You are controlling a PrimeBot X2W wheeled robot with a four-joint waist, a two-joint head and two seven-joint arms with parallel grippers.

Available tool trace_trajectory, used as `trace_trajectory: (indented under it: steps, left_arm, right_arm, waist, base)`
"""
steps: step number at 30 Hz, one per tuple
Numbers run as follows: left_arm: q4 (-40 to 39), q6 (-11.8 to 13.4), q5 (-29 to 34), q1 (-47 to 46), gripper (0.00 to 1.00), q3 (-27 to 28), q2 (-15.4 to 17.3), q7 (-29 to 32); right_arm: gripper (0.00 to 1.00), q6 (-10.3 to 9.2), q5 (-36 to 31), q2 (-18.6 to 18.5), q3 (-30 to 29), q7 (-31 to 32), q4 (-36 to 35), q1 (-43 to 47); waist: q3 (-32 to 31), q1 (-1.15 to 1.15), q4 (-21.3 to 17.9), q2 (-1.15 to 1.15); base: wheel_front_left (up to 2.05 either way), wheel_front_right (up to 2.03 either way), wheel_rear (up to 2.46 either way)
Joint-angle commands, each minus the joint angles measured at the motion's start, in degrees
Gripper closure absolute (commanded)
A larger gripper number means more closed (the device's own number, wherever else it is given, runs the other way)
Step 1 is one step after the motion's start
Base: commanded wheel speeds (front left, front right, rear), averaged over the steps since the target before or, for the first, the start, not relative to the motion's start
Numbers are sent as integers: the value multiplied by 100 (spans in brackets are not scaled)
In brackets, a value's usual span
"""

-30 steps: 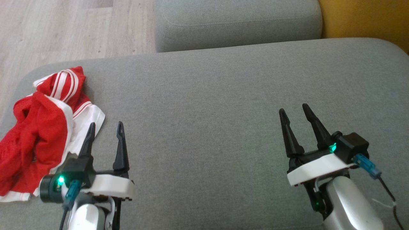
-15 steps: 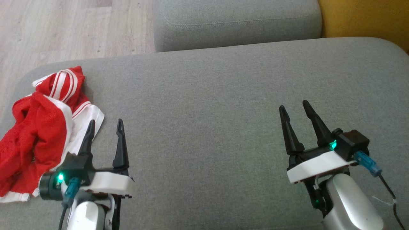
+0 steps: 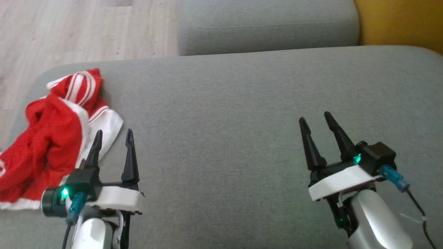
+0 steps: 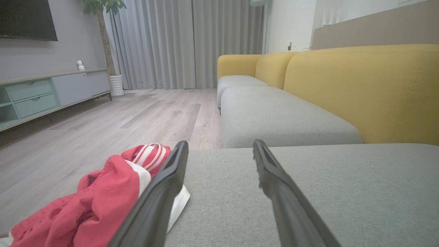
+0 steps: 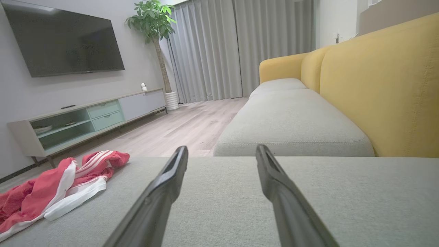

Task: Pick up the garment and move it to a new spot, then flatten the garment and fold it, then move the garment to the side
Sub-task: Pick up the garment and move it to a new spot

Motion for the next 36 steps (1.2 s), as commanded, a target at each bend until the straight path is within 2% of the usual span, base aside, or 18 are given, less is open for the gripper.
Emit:
trace_trajectory:
  steps: [1,14,25,30,36]
  left_arm:
    - [-163,7,-23,-276,0,257,23,-71]
    - [-128,11,-70,-176,0,467,21,-71]
    - [-70,-31,-112,-49,0,719,30,-71]
    - [-88,-48,-148,-13,0,784,28,-71]
    - [-52,-26,-217,-9,0,807,23,-71]
  right_arm:
    - [0,-4,19,-10,162,-62,-149,-220]
    - [0,-4,187,-13,487,-62,-128,-139]
    - [0,-4,324,-42,755,-62,-162,-69]
    - [0,-4,315,-77,752,-62,-206,-80]
    - [0,-4,326,-89,766,-62,-211,-99]
  waist:
    - [-16,0,156,0]
    - [-83,0,1109,0]
    - [-107,0,2209,0]
    - [-73,0,2424,0]
    - [-69,0,2481,0]
  base:
    - [0,0,0]
    - [0,0,0]
    - [0,0,0]
    - [0,0,0]
    - [0,0,0]
